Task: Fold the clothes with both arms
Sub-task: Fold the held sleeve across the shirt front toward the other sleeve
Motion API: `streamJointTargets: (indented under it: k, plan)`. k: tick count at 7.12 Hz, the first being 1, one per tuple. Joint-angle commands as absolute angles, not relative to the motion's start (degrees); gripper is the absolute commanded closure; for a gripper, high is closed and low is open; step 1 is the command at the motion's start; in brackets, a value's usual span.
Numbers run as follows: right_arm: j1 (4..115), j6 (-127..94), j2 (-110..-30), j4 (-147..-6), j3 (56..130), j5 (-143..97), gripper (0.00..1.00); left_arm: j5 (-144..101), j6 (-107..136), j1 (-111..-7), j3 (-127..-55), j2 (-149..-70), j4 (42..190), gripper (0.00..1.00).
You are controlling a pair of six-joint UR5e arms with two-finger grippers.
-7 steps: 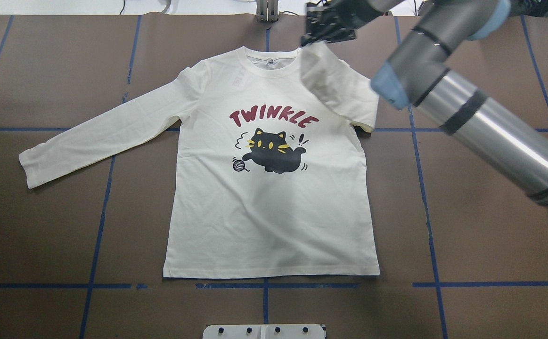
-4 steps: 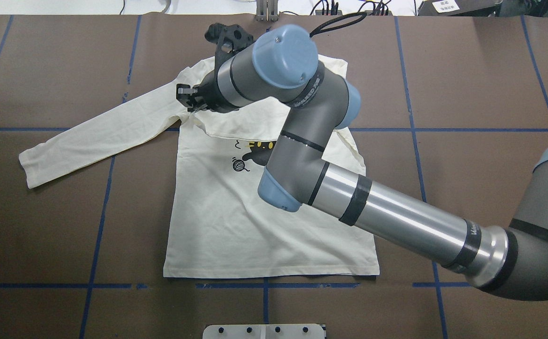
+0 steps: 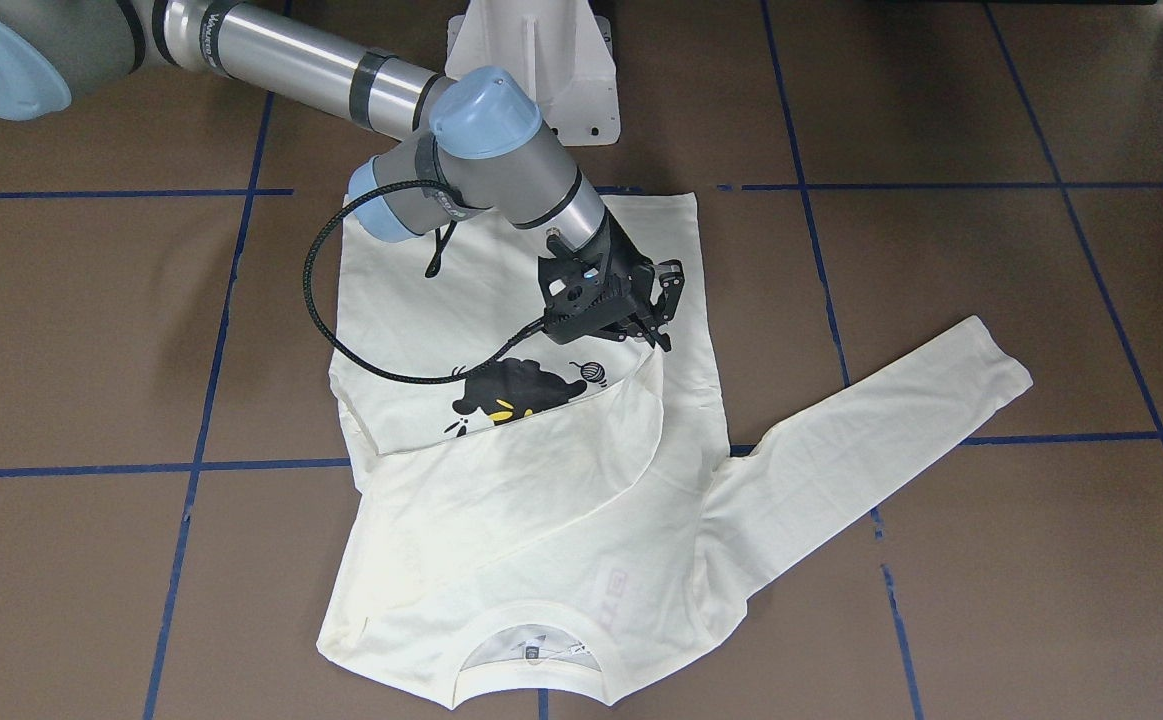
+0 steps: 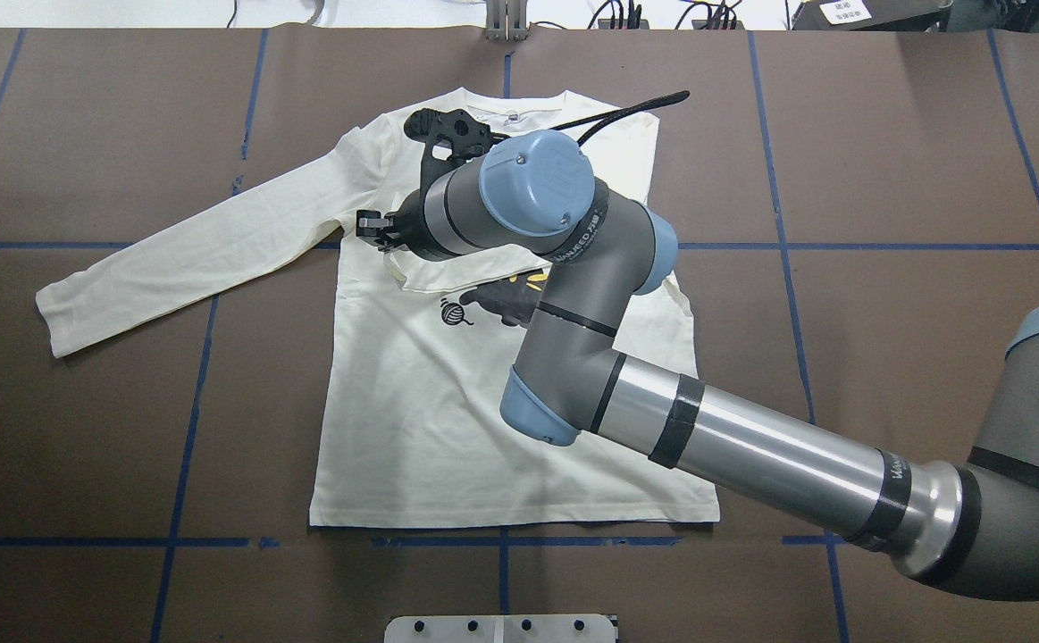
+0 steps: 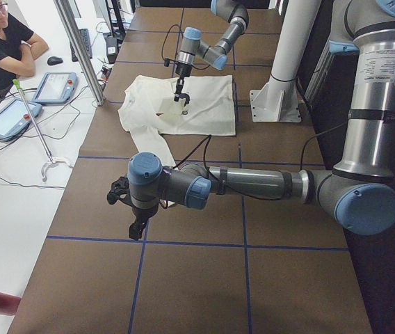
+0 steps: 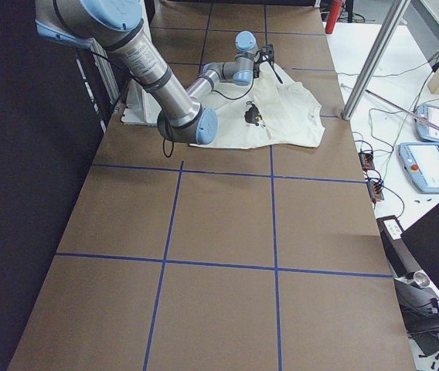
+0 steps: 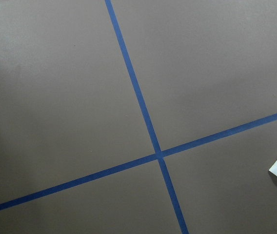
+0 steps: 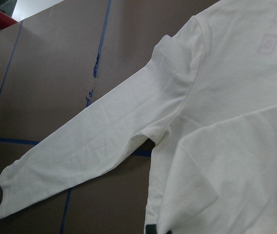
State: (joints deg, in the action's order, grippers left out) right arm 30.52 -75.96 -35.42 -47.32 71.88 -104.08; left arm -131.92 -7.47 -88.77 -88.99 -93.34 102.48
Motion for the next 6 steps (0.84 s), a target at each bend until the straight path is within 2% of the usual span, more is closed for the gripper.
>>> streamJointTargets:
  k: [1, 3, 5, 6]
  plan:
    - [26.7, -76.1, -29.8, -47.3, 66.9, -97.9, 0.04, -131.9, -7.6, -88.8, -88.5, -93.4, 102.8, 0.0]
    - [26.2, -76.6, -29.0, -47.4, 66.4, -97.2, 0.01, -131.9, -7.3, -88.8, -84.3, -93.4, 108.6, 0.0]
    - [26.7, -76.7, -29.2, -49.1, 67.0, -98.0, 0.01, -131.8, -3.8, -88.7, -85.2, -93.9, 109.2, 0.0]
    - [28.6, -76.2, -29.3, -57.2, 69.3, -100.9, 0.01, -131.5, 3.9, -88.2, -85.3, -94.0, 113.5, 0.0]
